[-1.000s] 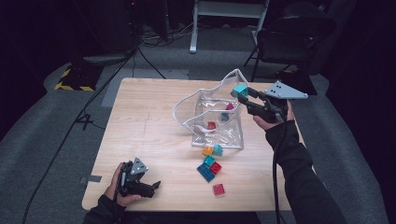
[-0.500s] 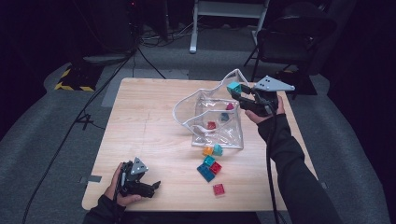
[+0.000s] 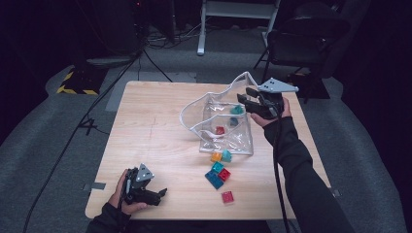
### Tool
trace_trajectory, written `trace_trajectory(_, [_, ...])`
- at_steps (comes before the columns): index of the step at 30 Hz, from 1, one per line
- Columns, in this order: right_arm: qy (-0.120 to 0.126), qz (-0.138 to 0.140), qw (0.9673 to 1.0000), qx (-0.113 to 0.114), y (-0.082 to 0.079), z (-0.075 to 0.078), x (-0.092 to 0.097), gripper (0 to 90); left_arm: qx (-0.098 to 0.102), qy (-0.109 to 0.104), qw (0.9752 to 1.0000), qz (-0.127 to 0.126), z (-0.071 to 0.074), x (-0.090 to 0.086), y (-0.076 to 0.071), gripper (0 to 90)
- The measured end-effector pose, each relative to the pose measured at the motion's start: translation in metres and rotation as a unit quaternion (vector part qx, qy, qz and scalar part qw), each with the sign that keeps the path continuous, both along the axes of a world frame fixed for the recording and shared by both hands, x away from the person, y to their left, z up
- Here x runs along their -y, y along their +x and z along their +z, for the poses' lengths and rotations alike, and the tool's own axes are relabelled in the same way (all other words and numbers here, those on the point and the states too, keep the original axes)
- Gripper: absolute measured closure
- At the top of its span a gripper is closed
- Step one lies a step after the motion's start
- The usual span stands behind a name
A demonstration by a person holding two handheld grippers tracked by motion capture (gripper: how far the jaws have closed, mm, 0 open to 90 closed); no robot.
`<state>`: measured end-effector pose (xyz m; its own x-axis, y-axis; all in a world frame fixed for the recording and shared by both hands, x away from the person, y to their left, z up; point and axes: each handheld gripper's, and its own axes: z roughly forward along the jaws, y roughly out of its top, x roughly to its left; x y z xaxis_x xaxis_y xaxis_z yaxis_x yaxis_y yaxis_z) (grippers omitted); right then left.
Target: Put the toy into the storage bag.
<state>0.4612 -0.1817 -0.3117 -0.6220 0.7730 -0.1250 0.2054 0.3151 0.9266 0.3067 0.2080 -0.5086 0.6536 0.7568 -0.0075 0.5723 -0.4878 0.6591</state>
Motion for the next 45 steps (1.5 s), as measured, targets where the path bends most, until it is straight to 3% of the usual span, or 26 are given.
trace_trajectory(6, [-0.001,0.006,1.0000,0.006,-0.008,0.003,0.004,56.9,0.000,0.000,1.0000,0.000,0.000,0.000,0.000,0.6])
trace_trajectory(14, [0.005,0.009,0.9998,0.015,-0.024,0.006,0.022,56.9,0.000,0.000,1.0000,0.000,0.000,0.000,0.000,0.6])
trace_trajectory(25, [0.009,0.019,0.9994,0.027,-0.055,-0.003,0.049,55.6,0.000,0.000,1.0000,0.000,0.000,0.000,0.000,0.6])
trace_trajectory(34, [-0.007,0.035,0.9991,0.023,-0.084,-0.025,0.063,54.8,0.000,0.000,1.0000,0.001,0.000,0.000,0.000,0.5])
trace_trajectory(38, [-0.002,0.048,0.9987,0.016,-0.094,-0.036,0.067,54.0,0.000,0.000,1.0000,0.001,0.000,0.000,0.000,0.5])
trace_trajectory(45, [-0.006,0.084,0.9964,-0.006,-0.113,-0.067,0.066,51.4,0.000,0.000,1.0000,0.001,0.000,0.000,0.000,0.5])
